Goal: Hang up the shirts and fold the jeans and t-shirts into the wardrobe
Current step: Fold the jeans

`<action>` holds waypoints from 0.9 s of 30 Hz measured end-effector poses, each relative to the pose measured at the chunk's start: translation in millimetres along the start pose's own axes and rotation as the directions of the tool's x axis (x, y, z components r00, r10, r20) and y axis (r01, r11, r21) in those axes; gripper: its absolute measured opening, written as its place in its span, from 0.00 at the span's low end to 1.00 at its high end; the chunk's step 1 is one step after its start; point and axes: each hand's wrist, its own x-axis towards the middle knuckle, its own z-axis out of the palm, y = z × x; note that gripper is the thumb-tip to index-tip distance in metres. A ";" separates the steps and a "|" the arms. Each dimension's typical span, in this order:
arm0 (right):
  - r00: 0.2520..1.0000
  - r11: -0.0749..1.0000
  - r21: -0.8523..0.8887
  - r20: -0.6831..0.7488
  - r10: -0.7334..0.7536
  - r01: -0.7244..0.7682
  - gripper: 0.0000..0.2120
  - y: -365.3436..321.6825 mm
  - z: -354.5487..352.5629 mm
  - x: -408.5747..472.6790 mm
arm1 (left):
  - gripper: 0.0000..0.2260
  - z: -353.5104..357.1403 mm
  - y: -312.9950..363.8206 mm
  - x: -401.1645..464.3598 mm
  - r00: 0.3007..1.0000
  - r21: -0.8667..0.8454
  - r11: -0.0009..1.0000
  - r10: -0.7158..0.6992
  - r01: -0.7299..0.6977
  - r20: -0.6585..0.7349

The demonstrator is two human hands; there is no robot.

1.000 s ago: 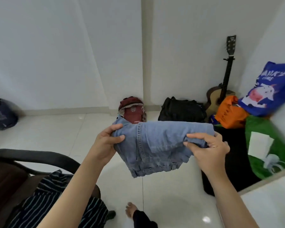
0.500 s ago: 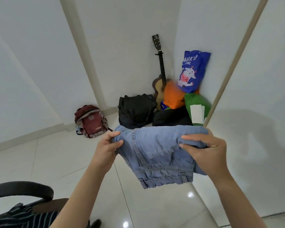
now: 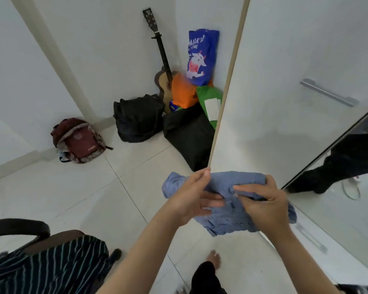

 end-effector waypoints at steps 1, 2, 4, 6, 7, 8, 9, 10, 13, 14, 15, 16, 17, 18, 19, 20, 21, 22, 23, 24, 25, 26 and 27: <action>0.998 0.998 0.008 -0.007 0.057 -0.057 0.26 -0.8 -8.9 -12.2 | 0.18 12.9 -7.9 4.1 0.998 -0.032 0.997 -0.068 0.067 -0.010; 0.995 0.995 -0.001 -0.012 0.100 -0.100 0.25 -0.2 -18.4 -24.0 | 0.18 24.6 -15.4 7.4 0.989 -0.076 0.987 -0.143 0.141 -0.028; 0.978 0.978 -0.018 -0.003 0.208 -0.208 0.20 -0.5 -38.2 -45.8 | 0.16 46.5 -28.4 14.1 0.967 -0.140 0.961 -0.248 0.238 -0.063; 0.940 0.939 0.047 0.022 0.339 -0.340 0.17 -3.7 -58.4 -65.4 | 0.17 71.3 -41.3 17.8 0.949 -0.129 0.950 -0.297 0.283 -0.106; 0.921 0.918 0.080 0.032 0.388 -0.389 0.17 -4.9 -67.7 -73.9 | 0.19 85.4 -48.7 18.0 0.939 -0.133 0.943 -0.320 0.304 -0.124; 0.908 0.903 0.095 0.031 0.418 -0.419 0.17 -5.9 -77.0 -81.9 | 0.20 99.5 -57.0 16.0 0.934 -0.145 0.940 -0.328 0.308 -0.141; 0.898 0.894 0.095 0.023 0.439 -0.439 0.16 -6.3 -86.6 -88.7 | 0.18 113.4 -66.0 13.3 0.939 -0.132 0.952 -0.298 0.278 -0.173; 0.890 0.885 0.095 0.009 0.456 -0.455 0.15 -5.9 -96.2 -95.0 | 0.16 126.0 -75.4 10.1 0.949 -0.099 0.969 -0.242 0.227 -0.200; 0.889 0.889 0.067 -0.033 0.456 -0.453 0.18 -1.1 -125.2 -113.8 | 0.13 159.3 -101.3 6.1 0.959 -0.049 0.988 -0.154 0.146 -0.239; 0.893 0.893 0.052 -0.035 0.449 -0.447 0.20 1.2 -136.1 -122.4 | 0.12 171.1 -108.6 6.1 0.958 -0.071 0.986 -0.161 0.148 -0.236; 0.895 0.895 0.050 -0.033 0.446 -0.444 0.22 3.8 -147.9 -132.3 | 0.10 182.4 -115.7 6.6 0.958 -0.098 0.983 -0.173 0.154 -0.228; 0.902 0.901 0.064 -0.030 0.431 -0.428 0.21 7.5 -161.1 -142.9 | 0.07 194.3 -122.3 7.0 0.957 -0.120 0.980 -0.182 0.158 -0.224; 0.908 0.907 0.070 -0.030 0.417 -0.414 0.16 8.6 -175.1 -152.6 | 0.05 207.4 -128.7 5.7 0.957 -0.138 0.978 -0.185 0.157 -0.225; 0.910 0.911 0.067 -0.044 0.411 -0.408 0.09 9.0 -189.4 -163.2 | 0.05 220.3 -136.7 2.7 0.959 -0.157 0.976 -0.185 0.153 -0.214; 0.912 0.914 0.051 -0.072 0.405 -0.402 0.08 10.4 -203.3 -174.2 | 0.05 233.9 -144.2 -1.6 0.965 -0.170 0.975 -0.177 0.145 -0.193; 0.907 0.914 0.032 -0.114 0.406 -0.405 0.08 11.9 -216.0 -185.0 | 0.06 247.8 -151.5 -6.4 0.974 -0.173 0.977 -0.155 0.126 -0.164; 0.894 0.909 0.017 -0.171 0.414 -0.417 0.07 11.7 -226.2 -194.0 | 0.07 261.7 -158.8 -10.2 0.983 -0.170 0.981 -0.122 0.098 -0.137; 0.871 0.897 0.002 -0.239 0.429 -0.441 0.06 11.3 -234.9 -202.9 | 0.09 275.1 -165.5 -14.5 0.990 -0.163 0.985 -0.082 0.063 -0.115; 0.835 0.877 0.005 -0.304 0.459 -0.480 0.07 8.9 -242.6 -211.0 | 0.10 288.1 -172.5 -18.9 0.994 -0.146 0.989 -0.040 0.024 -0.102; 0.781 0.847 0.037 -0.367 0.504 -0.530 0.08 6.1 -249.7 -219.5 | 0.11 300.7 -179.9 -23.8 0.996 -0.126 0.992 0.007 -0.018 -0.089; 0.707 0.805 0.105 -0.423 0.567 -0.583 0.07 2.5 -255.3 -225.7 | 0.12 309.2 -187.2 -27.6 0.995 -0.106 0.992 0.057 -0.065 -0.077; 0.615 0.748 0.202 -0.457 0.643 -0.632 0.07 -0.2 -264.1 -231.7 | 0.13 318.5 -195.1 -32.0 0.992 -0.082 0.990 0.107 -0.112 -0.060; 0.518 0.669 0.322 -0.443 0.731 -0.669 0.08 -1.9 -273.5 -236.0 | 0.13 326.3 -202.1 -36.0 0.987 -0.058 0.985 0.158 -0.160 -0.040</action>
